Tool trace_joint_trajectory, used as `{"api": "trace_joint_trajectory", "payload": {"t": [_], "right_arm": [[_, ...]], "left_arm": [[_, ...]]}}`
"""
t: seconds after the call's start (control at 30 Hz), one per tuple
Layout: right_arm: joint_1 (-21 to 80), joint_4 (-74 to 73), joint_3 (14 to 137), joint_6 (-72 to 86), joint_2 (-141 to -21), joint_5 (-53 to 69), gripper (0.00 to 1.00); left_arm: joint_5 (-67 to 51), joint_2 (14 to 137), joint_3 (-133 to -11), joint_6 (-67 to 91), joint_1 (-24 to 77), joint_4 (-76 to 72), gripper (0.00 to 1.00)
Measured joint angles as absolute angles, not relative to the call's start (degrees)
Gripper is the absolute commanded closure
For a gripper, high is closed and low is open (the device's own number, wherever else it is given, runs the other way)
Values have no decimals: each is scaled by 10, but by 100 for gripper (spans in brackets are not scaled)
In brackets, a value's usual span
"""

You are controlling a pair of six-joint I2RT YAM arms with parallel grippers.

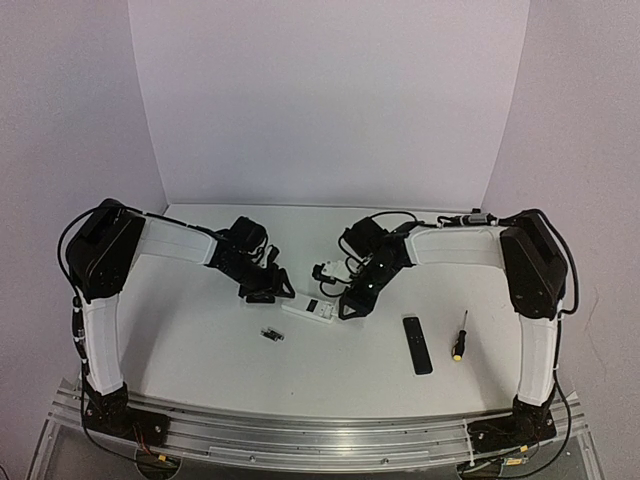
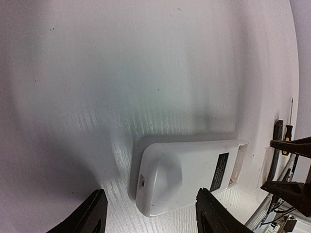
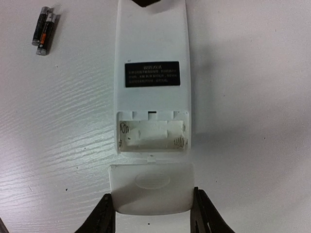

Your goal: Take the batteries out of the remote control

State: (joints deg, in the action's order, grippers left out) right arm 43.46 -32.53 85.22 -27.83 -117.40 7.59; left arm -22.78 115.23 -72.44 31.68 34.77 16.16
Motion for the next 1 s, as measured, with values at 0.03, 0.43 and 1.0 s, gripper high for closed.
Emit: {"api": "trace_joint_trajectory", "payload": {"t": [0.03,0.43,1.0], "right_arm": [[436,-324,857,-276,-1174,78,67],[445,-309,913,-261,-1204,85,67],[446,-312,915,-250,-1233,75,68]], "left_arm": [[-225,1154,-728,316,349,164,38],[-196,1161,-743,312,361,180,41],[-195,1166,-750,304,361,181,42]]}}
